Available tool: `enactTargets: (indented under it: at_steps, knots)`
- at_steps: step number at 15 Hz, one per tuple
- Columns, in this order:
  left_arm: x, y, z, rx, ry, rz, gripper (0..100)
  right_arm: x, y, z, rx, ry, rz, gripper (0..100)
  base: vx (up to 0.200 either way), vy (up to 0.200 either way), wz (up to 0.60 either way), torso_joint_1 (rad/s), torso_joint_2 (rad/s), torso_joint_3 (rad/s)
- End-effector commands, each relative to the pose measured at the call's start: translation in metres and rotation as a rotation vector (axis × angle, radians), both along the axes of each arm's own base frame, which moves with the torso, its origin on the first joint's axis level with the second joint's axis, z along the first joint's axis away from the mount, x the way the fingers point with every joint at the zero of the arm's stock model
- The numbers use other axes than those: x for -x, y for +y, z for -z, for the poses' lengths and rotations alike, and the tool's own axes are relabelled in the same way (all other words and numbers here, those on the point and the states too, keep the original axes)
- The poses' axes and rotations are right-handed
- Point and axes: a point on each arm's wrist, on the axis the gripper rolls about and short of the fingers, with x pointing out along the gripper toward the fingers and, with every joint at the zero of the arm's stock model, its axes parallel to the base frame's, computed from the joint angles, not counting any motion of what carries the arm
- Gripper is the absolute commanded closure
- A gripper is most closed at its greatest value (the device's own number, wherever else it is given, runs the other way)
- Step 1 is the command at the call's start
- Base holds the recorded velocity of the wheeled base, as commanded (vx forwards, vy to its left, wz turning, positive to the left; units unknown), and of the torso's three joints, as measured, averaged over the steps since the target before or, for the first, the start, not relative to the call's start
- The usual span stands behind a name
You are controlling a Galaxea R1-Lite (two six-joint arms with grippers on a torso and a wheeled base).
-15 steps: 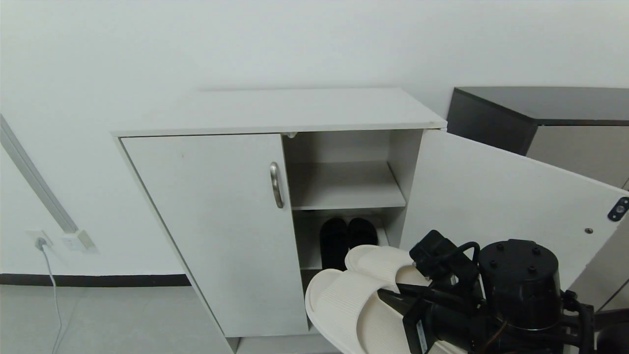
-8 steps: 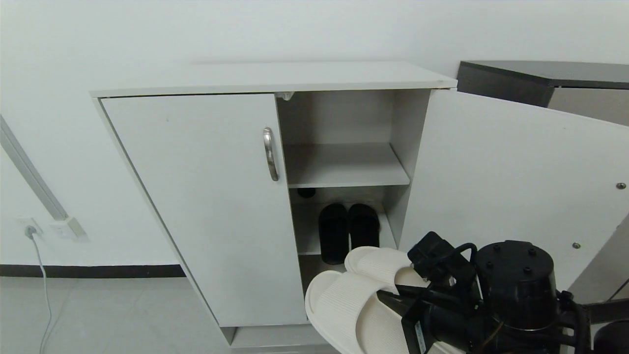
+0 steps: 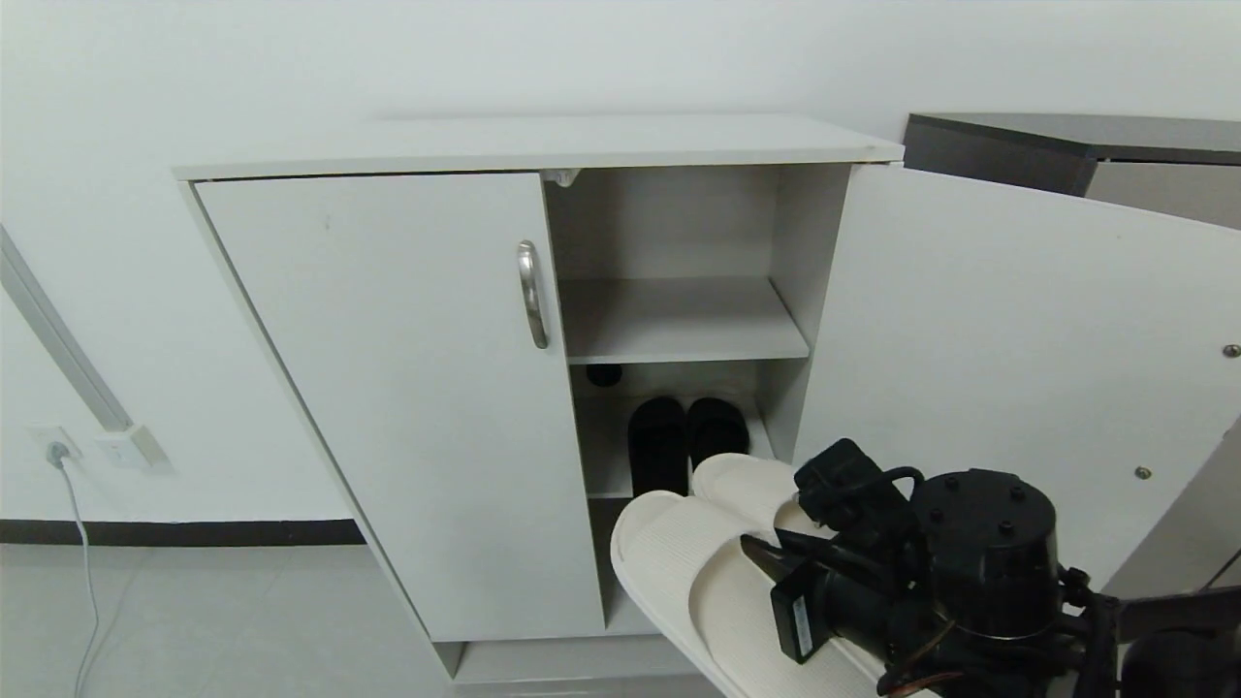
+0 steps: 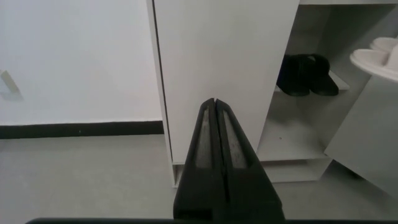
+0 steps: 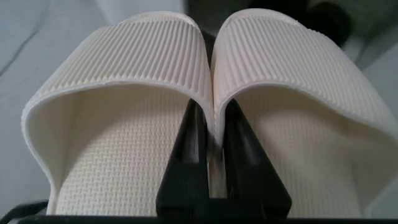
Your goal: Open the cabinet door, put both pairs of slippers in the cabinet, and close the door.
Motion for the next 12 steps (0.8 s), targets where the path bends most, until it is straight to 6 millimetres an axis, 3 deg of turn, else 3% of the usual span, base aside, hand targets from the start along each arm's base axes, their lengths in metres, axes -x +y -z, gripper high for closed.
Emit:
enactTargets:
  at_steps: [1, 4, 6, 12]
  knots:
    - [0.0, 0.0, 0.0, -0.001, 0.002, 0.0, 100, -0.017, 0.036, 0.012, 0.022, -0.041, 0.142, 100, 0.0, 0.0, 0.0, 0.0, 0.0, 0.0]
    - [0.0, 0.0, 0.0, -0.012, 0.002, 0.002, 100, -0.03, 0.059, 0.004, 0.019, -0.045, 0.305, 100, 0.0, 0.0, 0.0, 0.0, 0.0, 0.0]
    - [0.0, 0.0, 0.0, -0.011, 0.002, 0.002, 100, -0.034, 0.067, -0.014, -0.017, -0.011, 0.411, 100, 0.0, 0.0, 0.0, 0.0, 0.0, 0.0]
    - [0.0, 0.0, 0.0, -0.011, 0.002, 0.002, 100, -0.018, 0.086, -0.073, -0.055, -0.026, 0.487, 100, 0.0, 0.0, 0.0, 0.0, 0.0, 0.0]
